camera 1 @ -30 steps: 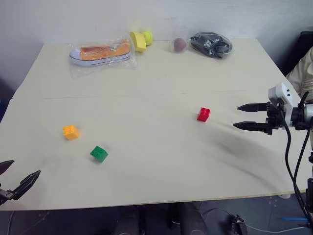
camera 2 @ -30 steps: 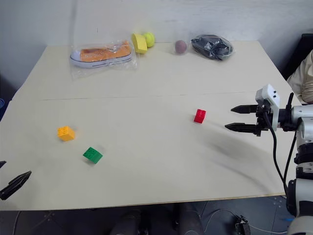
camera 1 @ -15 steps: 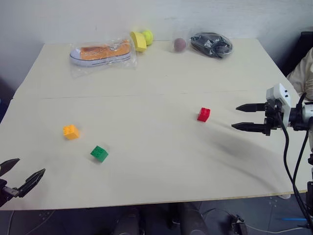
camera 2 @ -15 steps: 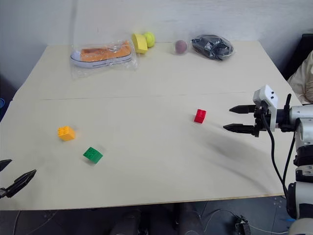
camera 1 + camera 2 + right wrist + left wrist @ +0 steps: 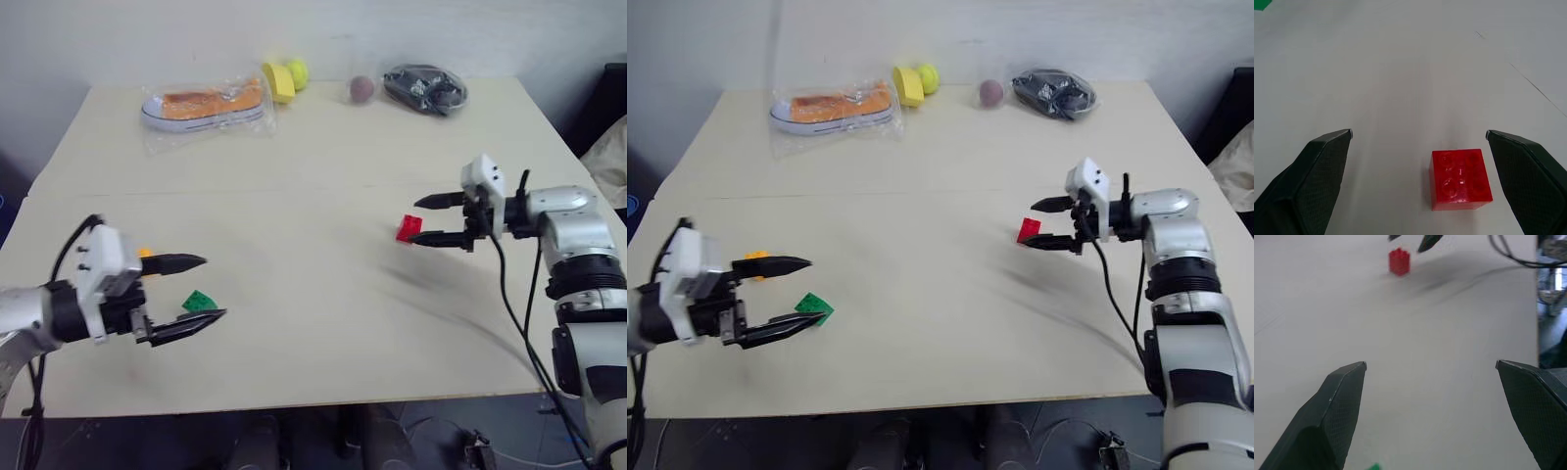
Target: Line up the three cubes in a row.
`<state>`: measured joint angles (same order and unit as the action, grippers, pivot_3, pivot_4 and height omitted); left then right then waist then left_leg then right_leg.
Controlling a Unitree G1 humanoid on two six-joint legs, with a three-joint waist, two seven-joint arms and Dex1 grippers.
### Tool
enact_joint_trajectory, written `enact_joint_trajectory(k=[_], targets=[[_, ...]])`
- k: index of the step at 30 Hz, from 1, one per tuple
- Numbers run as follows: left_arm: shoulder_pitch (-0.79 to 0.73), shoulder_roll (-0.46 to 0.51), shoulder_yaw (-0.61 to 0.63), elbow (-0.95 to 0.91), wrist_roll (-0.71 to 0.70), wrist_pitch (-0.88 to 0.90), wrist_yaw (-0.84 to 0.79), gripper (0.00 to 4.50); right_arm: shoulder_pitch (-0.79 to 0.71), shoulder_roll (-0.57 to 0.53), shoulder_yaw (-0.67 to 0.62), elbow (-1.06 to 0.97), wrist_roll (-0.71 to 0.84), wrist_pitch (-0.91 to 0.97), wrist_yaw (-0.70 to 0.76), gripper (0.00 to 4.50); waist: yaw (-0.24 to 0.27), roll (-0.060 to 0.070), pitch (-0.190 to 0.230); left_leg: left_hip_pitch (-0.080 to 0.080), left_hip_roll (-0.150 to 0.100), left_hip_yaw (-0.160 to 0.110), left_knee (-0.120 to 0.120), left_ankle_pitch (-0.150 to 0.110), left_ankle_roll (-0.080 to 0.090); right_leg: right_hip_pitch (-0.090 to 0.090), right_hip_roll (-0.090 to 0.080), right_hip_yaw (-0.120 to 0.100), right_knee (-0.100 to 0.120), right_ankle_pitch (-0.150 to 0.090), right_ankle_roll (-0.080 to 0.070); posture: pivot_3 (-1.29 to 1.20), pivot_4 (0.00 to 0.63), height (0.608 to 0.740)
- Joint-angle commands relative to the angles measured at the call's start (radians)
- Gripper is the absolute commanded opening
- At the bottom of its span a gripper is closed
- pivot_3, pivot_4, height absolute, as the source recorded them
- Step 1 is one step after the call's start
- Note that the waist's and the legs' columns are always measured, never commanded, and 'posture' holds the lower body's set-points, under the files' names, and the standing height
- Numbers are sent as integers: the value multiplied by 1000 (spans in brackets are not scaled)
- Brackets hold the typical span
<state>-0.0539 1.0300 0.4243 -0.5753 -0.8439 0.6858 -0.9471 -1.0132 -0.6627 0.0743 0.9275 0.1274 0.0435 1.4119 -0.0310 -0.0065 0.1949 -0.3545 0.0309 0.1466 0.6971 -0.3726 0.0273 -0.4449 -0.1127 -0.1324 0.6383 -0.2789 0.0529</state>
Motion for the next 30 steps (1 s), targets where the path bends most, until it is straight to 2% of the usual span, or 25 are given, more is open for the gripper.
enact_joint_trajectory(k=[1,6,10,13,20,22,25,27,30], targets=[[-118,28,-77,-5,-31,13,-25,4464,-58,28,-3,89,-39,-71,-55,4500,0,0,0,-1,0,0,0,0,0,0,0,0,2,0,0,0,150,740],[-225,21,-127,5,-35,25,-27,4464,-97,57,6,201,-97,-118,-99,4500,0,0,0,-1,0,0,1,0,0,0,1,0,3,0,0,0,150,740],[-254,16,-139,5,-34,33,-30,4464,-106,63,11,255,-136,-140,-97,4500,0,0,0,-1,0,0,1,0,0,0,2,0,3,0,0,0,150,740],[-277,25,-155,11,-15,24,-47,4500,-110,76,9,295,-165,-161,-156,3942,0,0,0,-1,0,0,1,0,0,0,2,0,4,0,0,0,150,740],[-336,19,-170,27,-34,39,-60,4500,-92,78,-5,303,-175,-192,-133,1519,0,0,0,-1,0,0,1,0,0,0,2,1,4,0,0,0,150,740],[-360,14,-184,34,-43,42,-71,4500,-74,66,-17,274,-155,-204,-78,1513,0,0,0,-1,1,-1,2,0,0,0,2,1,4,0,0,0,150,740],[-389,9,-218,33,-52,47,-100,4500,-10,32,-26,127,-100,-186,82,1513,3,0,0,-1,0,-1,2,0,0,0,2,1,4,0,1,0,150,740],[-388,16,-251,17,-45,38,-145,4500,111,-9,-17,-137,-19,-87,181,1513,6,0,0,-1,0,-2,2,0,0,1,2,0,3,0,1,0,150,740],[-362,31,-302,-2,11,-17,-223,4500,319,-72,-18,-542,89,82,202,1513,9,0,0,-2,0,-3,2,0,0,1,2,0,3,0,1,0,150,740]])
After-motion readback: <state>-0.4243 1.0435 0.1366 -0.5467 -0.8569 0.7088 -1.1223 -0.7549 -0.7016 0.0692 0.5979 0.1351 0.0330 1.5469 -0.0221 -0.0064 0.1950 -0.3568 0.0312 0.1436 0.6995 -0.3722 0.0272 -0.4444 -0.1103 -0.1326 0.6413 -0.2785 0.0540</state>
